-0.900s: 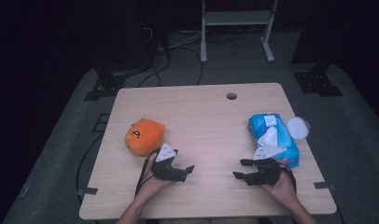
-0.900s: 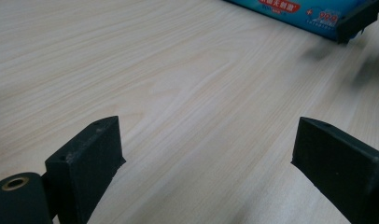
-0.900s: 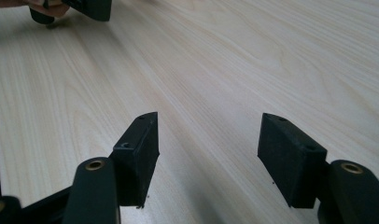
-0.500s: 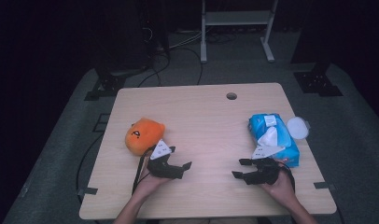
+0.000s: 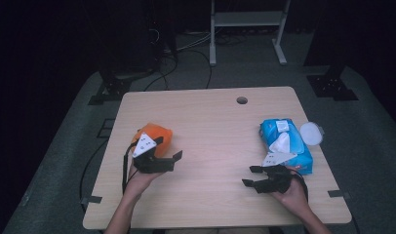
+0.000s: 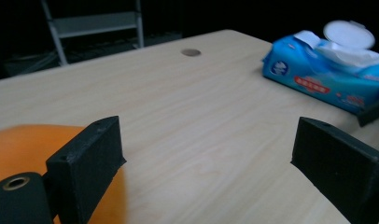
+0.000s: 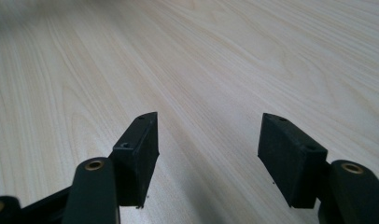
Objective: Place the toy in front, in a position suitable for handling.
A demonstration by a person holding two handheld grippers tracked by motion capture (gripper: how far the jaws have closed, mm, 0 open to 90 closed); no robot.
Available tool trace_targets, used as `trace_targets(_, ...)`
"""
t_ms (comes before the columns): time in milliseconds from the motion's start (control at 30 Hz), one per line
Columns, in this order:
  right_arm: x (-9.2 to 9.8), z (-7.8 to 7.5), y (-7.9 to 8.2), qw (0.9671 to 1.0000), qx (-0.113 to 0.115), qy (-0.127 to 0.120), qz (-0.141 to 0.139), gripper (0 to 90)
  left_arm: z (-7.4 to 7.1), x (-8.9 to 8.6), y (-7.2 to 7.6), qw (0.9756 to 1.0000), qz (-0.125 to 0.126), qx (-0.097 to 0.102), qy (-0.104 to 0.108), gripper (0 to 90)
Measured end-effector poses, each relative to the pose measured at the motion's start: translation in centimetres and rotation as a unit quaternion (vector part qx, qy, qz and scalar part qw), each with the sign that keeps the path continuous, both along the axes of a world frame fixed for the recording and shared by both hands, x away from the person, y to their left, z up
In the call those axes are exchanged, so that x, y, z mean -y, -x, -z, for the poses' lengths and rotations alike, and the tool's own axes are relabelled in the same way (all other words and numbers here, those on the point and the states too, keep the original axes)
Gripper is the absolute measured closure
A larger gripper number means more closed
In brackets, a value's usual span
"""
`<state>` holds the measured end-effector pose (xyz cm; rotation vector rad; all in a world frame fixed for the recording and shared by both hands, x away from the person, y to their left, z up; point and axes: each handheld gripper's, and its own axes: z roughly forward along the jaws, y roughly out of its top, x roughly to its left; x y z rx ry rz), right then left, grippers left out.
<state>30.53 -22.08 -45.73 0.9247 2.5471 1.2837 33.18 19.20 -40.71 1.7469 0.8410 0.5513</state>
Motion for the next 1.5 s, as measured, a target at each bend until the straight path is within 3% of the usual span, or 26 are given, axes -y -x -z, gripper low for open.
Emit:
trace_targets(333,-0.3,0.0,0.2,1.0,0.001,0.006,-0.003,36.9,-0.9,-5.2,-0.6,0.9966,-0.078,0.024,0.009,8.3)
trace_targets(567,-0.3,0.1,0.3,0.9999,0.002,0.009,-0.003,36.9,0.5,-7.3,-1.4,0.994,-0.107,0.019,0.012,8.2)
trace_targets(667,-0.4,0.1,0.3,0.9999,0.002,0.011,-0.005,36.9,1.5,-7.6,-1.7,0.9912,-0.13,0.018,0.012,8.3)
trace_targets(733,-0.5,0.1,0.3,0.9999,0.001,0.011,-0.006,37.0,2.1,-7.7,-2.1,0.9909,-0.133,0.006,0.023,8.3)
trace_targets(867,-0.6,0.1,0.4,0.9998,0.003,0.015,-0.009,37.0,2.9,-7.5,-2.5,0.9913,-0.131,-0.004,0.016,9.1)
trace_targets(967,-0.6,0.1,0.4,0.9998,0.003,0.015,-0.009,37.1,3.8,-6.9,-2.8,0.9933,-0.115,-0.007,-0.002,10.6)
trace_targets(1067,-0.6,0.1,0.5,0.9998,0.005,0.015,-0.009,37.3,4.1,-6.8,-2.9,0.9931,-0.116,-0.019,-0.007,13.7)
trace_targets(1267,-0.7,0.2,0.5,0.9998,0.004,0.017,-0.009,37.4,4.3,-6.6,-2.7,0.9919,-0.121,-0.037,-0.014,30.8)
trace_targets(1367,-0.9,0.2,0.5,0.9998,0.005,0.019,-0.01,37.5,4.3,-6.6,-2.7,0.992,-0.121,-0.035,-0.01,36.6)
trace_targets(1500,-0.8,0.1,0.6,0.9997,0.01,0.019,-0.012,37.6,4.1,-7.1,-2.8,0.9908,-0.127,-0.044,0.017,40.7)
